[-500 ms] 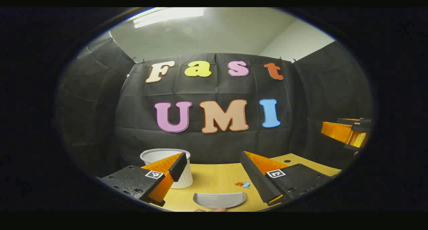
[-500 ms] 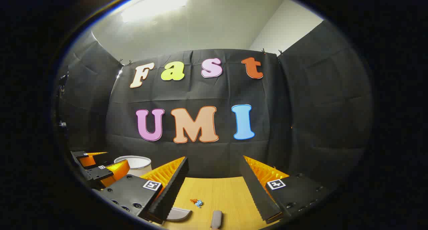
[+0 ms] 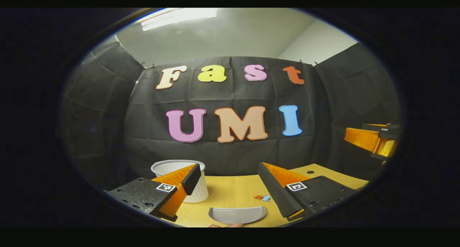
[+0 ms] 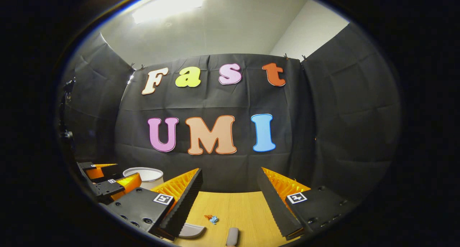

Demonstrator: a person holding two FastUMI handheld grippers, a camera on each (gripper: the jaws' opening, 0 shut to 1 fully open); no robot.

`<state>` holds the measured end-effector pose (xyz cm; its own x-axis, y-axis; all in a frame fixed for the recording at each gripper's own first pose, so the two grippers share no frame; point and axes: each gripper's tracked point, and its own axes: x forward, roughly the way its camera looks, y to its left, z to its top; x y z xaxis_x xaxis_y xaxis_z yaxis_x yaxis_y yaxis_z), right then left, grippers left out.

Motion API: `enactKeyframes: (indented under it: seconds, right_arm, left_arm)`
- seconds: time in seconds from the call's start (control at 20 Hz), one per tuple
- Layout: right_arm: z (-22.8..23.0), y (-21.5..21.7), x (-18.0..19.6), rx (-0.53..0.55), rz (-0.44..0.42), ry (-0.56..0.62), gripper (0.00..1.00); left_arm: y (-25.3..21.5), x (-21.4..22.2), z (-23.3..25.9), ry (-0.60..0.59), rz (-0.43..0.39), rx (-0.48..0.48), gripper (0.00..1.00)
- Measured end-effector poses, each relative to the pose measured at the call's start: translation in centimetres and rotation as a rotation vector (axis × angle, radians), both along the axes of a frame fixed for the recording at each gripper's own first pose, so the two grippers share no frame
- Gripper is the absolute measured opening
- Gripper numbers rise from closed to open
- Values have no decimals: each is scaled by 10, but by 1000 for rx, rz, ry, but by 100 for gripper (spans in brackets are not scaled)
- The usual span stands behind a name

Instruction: Pick up the small broom and dustpan from the desktop, sweep the trash into the dustpan with the broom, and then empty the trash into the garbage bin.

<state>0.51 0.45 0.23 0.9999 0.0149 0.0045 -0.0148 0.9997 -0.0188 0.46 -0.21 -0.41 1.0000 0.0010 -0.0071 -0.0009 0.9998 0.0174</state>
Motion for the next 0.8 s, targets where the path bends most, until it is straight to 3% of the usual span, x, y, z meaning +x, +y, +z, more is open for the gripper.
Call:
enactKeyframes:
  seconds: [0.8]
  right_arm:
    - [-13, -5, 12, 5, 10, 48, 99]
  left_arm:
    - [-6, 4, -9, 25, 13, 19, 98]
